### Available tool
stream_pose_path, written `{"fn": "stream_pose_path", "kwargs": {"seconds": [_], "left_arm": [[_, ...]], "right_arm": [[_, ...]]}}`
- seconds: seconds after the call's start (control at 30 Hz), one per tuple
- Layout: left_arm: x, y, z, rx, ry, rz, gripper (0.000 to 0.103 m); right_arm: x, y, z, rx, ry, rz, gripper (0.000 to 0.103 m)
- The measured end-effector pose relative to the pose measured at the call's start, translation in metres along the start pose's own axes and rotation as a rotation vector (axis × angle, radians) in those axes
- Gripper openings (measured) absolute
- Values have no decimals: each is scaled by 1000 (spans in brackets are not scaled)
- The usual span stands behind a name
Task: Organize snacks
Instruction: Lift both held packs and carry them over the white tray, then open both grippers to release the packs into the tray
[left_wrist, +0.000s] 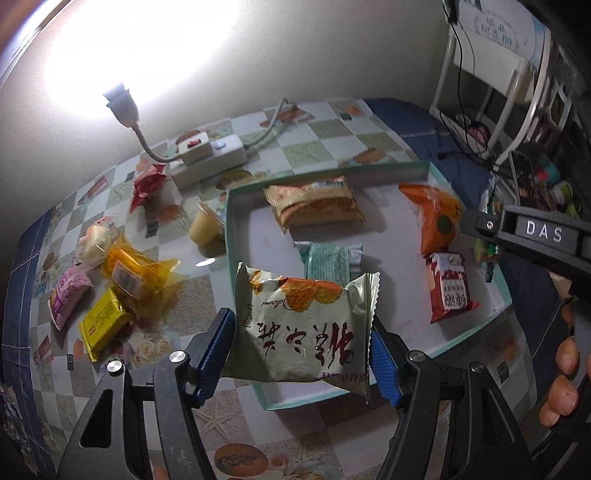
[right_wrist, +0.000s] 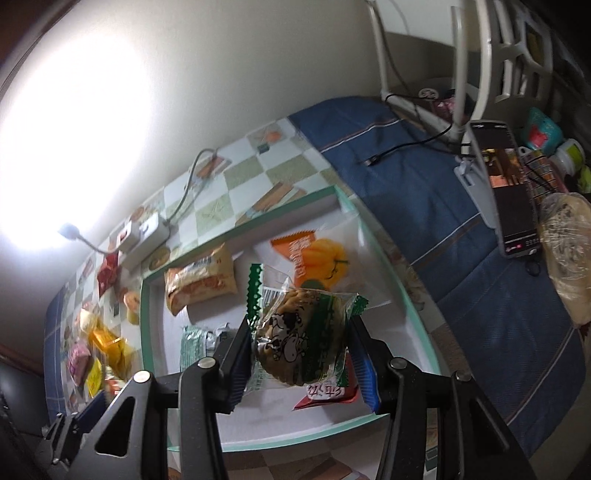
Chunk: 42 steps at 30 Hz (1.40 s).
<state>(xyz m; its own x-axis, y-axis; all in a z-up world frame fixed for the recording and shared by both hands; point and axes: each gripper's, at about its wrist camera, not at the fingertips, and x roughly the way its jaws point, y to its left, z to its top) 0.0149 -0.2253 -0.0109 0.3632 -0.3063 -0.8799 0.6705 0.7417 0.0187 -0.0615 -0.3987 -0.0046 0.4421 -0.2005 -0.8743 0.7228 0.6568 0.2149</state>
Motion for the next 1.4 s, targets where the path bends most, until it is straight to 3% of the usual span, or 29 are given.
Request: {"fn": "stream_pose_path", "kwargs": {"seconds": [0.63, 1.4], "left_arm": [[39, -17, -15, 59, 151, 9, 70], [58, -15, -16, 35, 192, -14, 75]], "right_arm": [[36, 38, -16, -111, 129, 4, 53], [53, 47, -22, -142, 183, -3, 57]]}}
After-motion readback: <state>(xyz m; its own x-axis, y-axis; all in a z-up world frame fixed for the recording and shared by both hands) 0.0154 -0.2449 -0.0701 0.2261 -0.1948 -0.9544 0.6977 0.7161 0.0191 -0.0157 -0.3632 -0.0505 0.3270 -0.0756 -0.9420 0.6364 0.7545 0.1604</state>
